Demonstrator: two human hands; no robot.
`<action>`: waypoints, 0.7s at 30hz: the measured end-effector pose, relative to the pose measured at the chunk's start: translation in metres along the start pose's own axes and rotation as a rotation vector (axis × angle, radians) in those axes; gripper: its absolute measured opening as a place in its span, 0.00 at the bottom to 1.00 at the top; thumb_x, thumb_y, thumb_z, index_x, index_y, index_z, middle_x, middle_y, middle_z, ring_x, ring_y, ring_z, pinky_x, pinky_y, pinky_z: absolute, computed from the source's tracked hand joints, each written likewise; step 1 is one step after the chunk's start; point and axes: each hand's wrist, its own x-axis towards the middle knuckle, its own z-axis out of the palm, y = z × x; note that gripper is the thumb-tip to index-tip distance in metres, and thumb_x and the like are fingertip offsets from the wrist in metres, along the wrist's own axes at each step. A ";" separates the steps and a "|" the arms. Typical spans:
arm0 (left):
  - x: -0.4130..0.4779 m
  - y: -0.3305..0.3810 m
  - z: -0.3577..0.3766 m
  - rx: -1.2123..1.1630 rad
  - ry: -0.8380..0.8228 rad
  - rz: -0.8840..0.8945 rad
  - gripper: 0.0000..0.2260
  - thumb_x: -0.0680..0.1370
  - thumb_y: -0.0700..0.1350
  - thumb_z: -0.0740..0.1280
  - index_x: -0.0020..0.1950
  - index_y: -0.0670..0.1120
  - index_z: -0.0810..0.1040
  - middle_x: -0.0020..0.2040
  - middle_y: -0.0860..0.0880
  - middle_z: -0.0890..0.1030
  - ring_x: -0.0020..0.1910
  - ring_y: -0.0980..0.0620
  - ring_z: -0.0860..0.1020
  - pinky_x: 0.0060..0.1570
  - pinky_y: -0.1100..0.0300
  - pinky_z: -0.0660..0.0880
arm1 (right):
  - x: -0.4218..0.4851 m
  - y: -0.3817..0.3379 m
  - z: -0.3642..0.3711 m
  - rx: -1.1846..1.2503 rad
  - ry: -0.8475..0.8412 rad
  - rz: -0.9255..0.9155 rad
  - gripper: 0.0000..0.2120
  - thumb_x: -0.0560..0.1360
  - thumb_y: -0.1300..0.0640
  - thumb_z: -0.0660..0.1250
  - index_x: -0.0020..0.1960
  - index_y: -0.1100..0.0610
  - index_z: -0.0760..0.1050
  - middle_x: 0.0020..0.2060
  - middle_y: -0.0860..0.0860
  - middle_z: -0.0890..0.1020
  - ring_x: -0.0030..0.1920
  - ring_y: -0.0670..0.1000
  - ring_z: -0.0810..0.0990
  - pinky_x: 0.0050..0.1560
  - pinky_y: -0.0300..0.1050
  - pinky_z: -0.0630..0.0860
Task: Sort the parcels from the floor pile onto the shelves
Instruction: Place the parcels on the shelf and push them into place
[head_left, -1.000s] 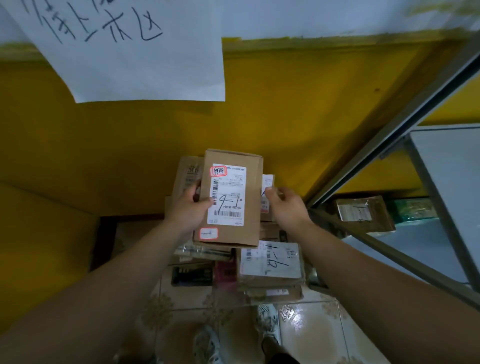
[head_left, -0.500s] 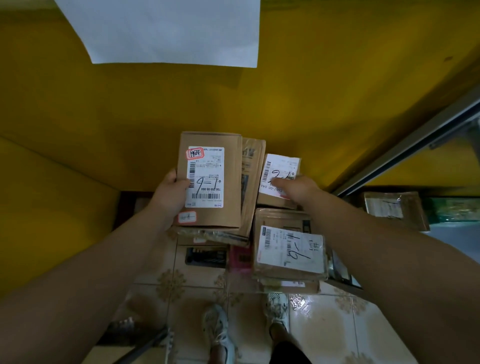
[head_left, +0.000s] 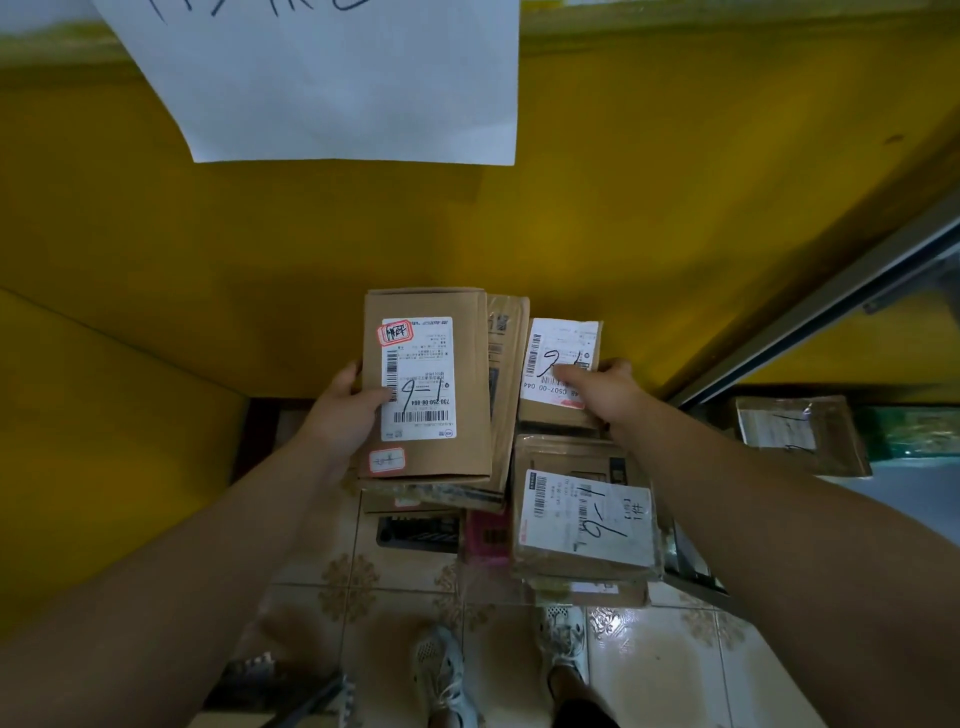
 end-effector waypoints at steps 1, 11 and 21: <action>0.001 0.000 0.000 -0.007 0.000 -0.006 0.20 0.81 0.40 0.62 0.72 0.55 0.69 0.57 0.51 0.82 0.51 0.51 0.81 0.43 0.54 0.76 | -0.001 -0.001 0.000 0.044 0.010 -0.014 0.42 0.72 0.52 0.76 0.75 0.59 0.53 0.62 0.57 0.77 0.54 0.55 0.80 0.60 0.53 0.77; -0.044 0.037 0.001 -0.184 0.099 0.115 0.21 0.83 0.44 0.60 0.74 0.54 0.62 0.51 0.52 0.80 0.45 0.51 0.80 0.39 0.53 0.77 | -0.081 -0.036 -0.015 0.248 0.093 -0.325 0.34 0.78 0.53 0.70 0.78 0.52 0.57 0.58 0.49 0.80 0.45 0.43 0.82 0.35 0.32 0.78; -0.141 0.063 -0.043 -0.287 -0.047 0.413 0.16 0.82 0.47 0.61 0.69 0.59 0.65 0.56 0.50 0.82 0.49 0.48 0.83 0.46 0.47 0.79 | -0.236 -0.017 -0.025 0.328 0.204 -0.512 0.26 0.80 0.49 0.65 0.76 0.49 0.63 0.52 0.47 0.83 0.41 0.44 0.85 0.33 0.35 0.79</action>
